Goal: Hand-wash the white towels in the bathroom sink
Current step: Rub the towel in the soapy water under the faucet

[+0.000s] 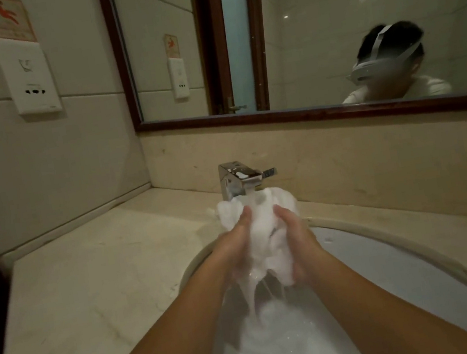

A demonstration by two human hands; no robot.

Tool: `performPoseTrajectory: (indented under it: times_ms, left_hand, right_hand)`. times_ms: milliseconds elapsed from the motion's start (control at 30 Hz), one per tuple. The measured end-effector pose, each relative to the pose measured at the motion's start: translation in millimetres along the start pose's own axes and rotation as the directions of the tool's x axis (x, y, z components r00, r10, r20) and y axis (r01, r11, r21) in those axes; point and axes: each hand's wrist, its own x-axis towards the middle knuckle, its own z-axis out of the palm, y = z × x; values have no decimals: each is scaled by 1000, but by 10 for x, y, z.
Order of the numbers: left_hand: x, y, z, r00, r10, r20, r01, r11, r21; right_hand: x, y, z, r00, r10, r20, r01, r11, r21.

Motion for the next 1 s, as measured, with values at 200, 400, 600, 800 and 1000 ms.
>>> performPoseTrajectory:
  times_ms: [200,400,600,800,1000]
  left_hand:
    - [-362,178,-9,988,70,-139,-107,954,-281]
    - [-434,262,-64,966,217,-140,-257,853,-453]
    - [-515,190,42,953,302,-38,-304,940,-156]
    - [-393,175,-30,986,147,-80,-159,969,-189]
    - [-459,212,-52,986,113,-119,-138,964,-228]
  right_hand:
    - [4,23,26,996,-83,-39,83,997,4]
    - [78,-34,46,984,-161,-73,162,987,16]
    - [52,-89,-80,971,-238,33,236,971,35]
    - [100,-68,-49,985,-167,33,167,986,5]
    - [164,22,-35,994,-96,48,90,990,113]
